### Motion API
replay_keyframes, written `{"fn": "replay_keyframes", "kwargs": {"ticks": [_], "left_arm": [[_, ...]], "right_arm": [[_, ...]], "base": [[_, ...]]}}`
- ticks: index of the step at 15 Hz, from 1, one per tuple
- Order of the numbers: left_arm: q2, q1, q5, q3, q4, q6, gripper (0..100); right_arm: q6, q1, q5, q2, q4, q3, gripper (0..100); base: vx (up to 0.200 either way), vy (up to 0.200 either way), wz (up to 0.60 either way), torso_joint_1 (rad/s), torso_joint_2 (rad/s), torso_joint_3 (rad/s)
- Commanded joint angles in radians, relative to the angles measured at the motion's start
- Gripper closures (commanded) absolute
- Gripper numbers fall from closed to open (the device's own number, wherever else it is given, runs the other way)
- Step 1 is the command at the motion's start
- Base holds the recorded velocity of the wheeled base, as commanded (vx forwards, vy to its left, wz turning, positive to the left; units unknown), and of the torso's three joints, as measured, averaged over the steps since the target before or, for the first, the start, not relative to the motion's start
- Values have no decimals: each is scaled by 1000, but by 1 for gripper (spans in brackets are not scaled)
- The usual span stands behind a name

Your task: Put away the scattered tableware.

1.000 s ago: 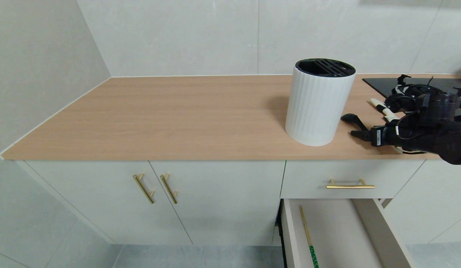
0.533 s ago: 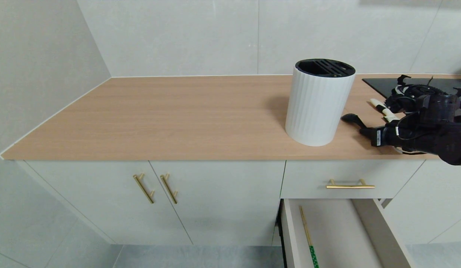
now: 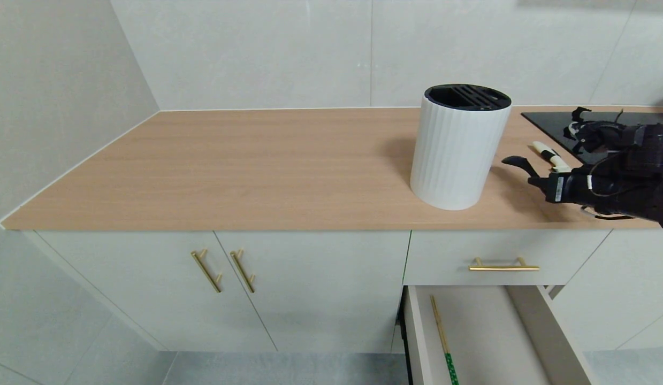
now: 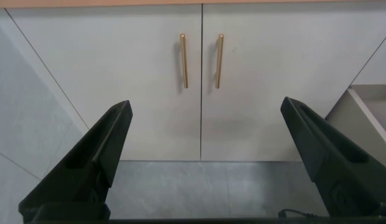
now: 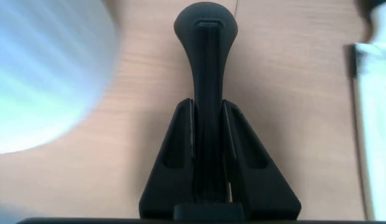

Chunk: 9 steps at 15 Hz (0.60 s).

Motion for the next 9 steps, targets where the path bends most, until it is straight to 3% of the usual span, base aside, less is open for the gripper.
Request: {"fn": "replay_keyframes", "kwargs": {"ticks": [1,5,9], "left_arm": [[0,0,0,-2,0,0,0],[0,0,0,0,0,0,0],[0,0,0,0,0,0,0]], "right_arm": [[53,29,0,-227,-5,180,100],[50,23,3,-452,-114,463,100],[45,23,1,-543,-134,610,100]], "base": [[0,0,0,0,0,0],[0,0,0,0,0,0],[0,0,0,0,0,0]]}}
